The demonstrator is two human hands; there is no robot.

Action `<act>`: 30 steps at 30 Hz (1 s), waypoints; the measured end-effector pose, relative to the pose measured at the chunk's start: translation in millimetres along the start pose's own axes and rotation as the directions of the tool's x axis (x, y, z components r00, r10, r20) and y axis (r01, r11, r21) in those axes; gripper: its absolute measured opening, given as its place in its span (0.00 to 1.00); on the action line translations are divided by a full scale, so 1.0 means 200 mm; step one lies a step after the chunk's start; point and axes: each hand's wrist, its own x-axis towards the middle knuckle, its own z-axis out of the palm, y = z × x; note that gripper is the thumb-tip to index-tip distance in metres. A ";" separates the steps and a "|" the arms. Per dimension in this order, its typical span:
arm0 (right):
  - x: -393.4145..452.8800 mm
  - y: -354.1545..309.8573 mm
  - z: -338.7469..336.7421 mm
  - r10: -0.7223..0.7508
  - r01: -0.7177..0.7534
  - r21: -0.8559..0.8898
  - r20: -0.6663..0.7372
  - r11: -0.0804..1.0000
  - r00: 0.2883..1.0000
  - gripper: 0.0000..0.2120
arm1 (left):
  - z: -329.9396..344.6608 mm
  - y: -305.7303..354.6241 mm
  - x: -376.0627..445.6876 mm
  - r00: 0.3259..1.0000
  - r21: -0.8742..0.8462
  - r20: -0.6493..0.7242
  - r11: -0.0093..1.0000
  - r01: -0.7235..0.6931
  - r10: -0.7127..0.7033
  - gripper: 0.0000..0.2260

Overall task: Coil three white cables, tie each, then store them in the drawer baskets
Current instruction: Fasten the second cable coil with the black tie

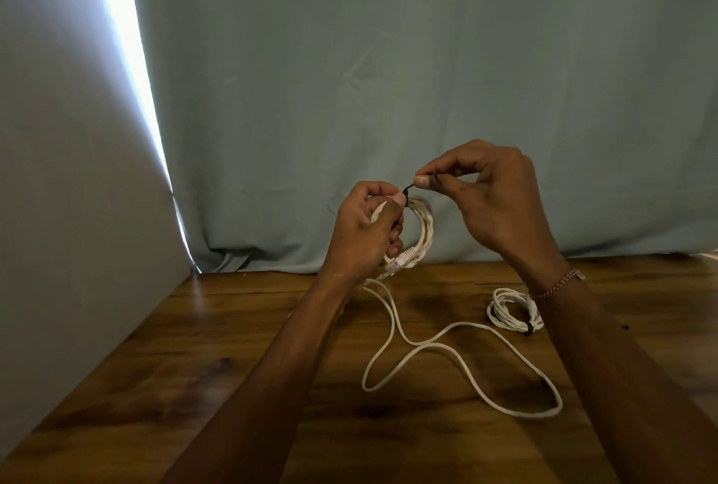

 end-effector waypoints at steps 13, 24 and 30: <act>-0.05 -0.02 0.13 -0.076 0.106 -0.216 0.143 0.971 0.987 0.06 | -0.05 0.03 0.05 0.986 -0.044 -0.169 0.999 -0.009 0.001 0.09; -0.06 -0.03 0.14 -0.098 0.162 -0.375 0.183 0.913 0.978 0.06 | -0.05 0.04 0.05 0.987 -0.126 -0.144 0.991 0.052 -0.070 0.10; -0.06 -0.04 0.14 -0.062 0.142 -0.407 0.202 0.902 0.977 0.09 | -0.07 0.03 0.05 0.993 -0.054 -0.110 0.998 0.031 -0.037 0.07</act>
